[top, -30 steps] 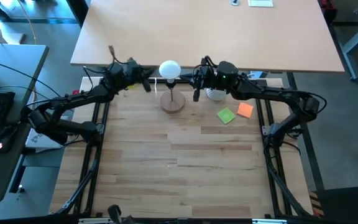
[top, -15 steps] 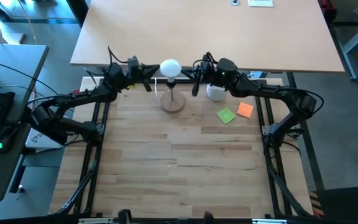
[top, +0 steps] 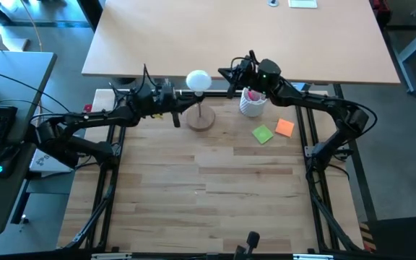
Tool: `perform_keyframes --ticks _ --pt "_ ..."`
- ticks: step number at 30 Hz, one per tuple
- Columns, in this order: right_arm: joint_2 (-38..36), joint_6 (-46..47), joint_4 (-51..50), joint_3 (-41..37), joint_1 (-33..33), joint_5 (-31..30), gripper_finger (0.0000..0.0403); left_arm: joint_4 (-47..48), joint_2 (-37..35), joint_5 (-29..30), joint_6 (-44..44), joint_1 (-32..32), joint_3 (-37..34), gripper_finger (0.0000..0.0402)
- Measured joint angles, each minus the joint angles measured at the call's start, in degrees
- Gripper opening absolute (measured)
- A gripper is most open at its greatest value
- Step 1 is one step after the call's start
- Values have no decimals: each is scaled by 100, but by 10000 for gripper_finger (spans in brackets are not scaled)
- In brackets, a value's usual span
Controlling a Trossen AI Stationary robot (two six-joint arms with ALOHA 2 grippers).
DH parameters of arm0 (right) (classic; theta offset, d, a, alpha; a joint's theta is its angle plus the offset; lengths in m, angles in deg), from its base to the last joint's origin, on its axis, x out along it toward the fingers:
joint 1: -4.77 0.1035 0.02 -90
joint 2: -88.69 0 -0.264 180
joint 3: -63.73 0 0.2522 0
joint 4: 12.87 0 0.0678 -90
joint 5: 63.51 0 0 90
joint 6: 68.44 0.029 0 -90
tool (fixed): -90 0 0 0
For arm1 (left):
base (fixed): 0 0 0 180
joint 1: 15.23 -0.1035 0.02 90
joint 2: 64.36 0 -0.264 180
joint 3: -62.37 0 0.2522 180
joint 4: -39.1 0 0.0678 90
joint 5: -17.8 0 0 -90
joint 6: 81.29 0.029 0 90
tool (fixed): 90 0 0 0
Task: Screw lightbulb
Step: Remove the white lightbulb from the brown lamp
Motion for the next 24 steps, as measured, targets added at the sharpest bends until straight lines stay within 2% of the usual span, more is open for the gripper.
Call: perform_keyframes --ticks 3,8,12,15,20,24 --pt "-7 -7 -194 0 29 201 0 561 -151 503 189 -30 0 0" --pt "-14 -214 -486 0 215 961 0 1231 -350 1268 605 -353 0 0" --pt "-14 -362 -445 0 492 1147 0 1073 -351 1432 676 -827 0 0" --pt "-14 -372 -275 0 672 1146 0 498 -279 1002 647 -1160 0 0" --pt "34 -247 318 0 826 1143 0 -802 -33 -140 125 -1462 0 0" --pt "199 -56 455 0 734 1069 0 -1036 140 -554 -214 -1459 2 0"
